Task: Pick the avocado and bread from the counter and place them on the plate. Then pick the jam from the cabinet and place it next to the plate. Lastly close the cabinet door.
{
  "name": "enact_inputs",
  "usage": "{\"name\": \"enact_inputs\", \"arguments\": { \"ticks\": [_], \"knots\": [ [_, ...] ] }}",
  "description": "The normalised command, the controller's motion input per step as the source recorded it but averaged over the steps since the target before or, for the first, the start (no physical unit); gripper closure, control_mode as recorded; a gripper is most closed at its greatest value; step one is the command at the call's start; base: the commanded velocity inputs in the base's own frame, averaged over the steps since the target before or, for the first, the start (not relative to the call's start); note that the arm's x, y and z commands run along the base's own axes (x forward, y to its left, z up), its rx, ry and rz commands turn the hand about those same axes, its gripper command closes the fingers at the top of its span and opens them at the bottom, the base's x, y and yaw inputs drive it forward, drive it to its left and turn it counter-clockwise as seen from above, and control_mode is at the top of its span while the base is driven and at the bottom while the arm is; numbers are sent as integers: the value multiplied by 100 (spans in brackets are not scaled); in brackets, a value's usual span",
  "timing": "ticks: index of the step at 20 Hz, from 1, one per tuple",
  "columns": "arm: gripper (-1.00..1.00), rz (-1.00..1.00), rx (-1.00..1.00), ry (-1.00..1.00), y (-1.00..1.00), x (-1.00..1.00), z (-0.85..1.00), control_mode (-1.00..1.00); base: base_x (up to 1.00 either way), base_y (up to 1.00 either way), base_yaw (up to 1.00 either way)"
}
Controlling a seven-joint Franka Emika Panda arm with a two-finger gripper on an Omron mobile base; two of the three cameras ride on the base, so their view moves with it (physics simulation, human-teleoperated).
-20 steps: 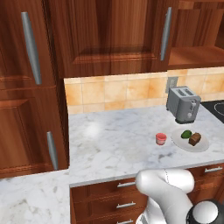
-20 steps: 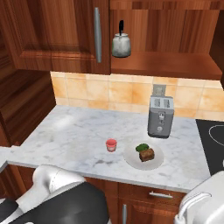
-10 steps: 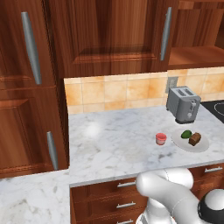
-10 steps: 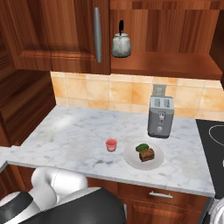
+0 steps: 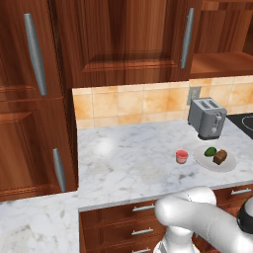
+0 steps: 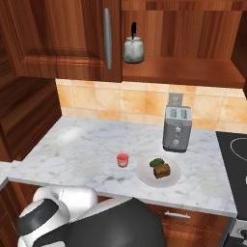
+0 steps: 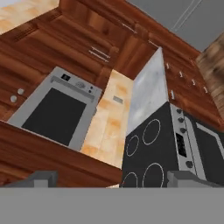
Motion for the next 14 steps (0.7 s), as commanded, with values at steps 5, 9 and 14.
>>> {"name": "enact_inputs", "arguments": {
  "ticks": [5, 9, 14],
  "knots": [
    [-100, 42, 22, 9, -16, -15, 5, -100, 0, 0, 0],
    [-100, 40, 29, 14, -7, -8, 7, -100, 0, 0, 0],
    [-100, 29, 38, 9, -19, -11, 6, -100, 0, 0, 0]
  ]
}}
